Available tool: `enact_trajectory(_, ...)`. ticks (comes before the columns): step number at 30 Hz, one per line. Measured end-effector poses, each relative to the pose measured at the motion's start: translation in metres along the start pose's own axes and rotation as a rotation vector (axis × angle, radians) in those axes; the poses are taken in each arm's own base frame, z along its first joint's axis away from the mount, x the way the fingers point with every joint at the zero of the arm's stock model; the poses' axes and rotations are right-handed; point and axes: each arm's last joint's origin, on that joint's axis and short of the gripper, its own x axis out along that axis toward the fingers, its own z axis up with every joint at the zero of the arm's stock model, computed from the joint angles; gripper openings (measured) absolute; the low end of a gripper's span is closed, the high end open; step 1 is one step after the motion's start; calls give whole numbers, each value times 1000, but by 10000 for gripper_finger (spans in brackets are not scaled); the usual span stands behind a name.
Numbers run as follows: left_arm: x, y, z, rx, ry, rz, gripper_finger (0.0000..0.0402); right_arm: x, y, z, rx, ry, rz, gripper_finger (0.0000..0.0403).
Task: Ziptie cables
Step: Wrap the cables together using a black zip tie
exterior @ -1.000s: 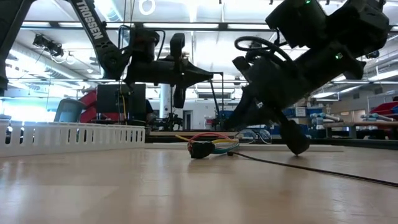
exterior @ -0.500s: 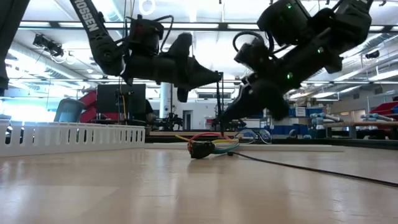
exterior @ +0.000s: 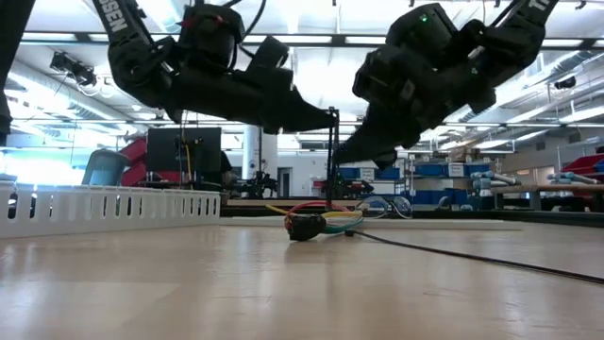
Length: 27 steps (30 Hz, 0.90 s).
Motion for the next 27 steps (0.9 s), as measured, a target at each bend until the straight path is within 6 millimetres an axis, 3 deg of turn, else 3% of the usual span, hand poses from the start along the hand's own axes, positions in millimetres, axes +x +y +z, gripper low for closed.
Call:
enact_trajectory(11, -5, -26, 2, 375, 55, 72, 0, -6, -11, 6, 119, 14, 190, 0)
enact_trajectory(27, -6, -28, 3, 405, 59, 75, 0, -8, -18, 8, 153, 8, 181, 0)
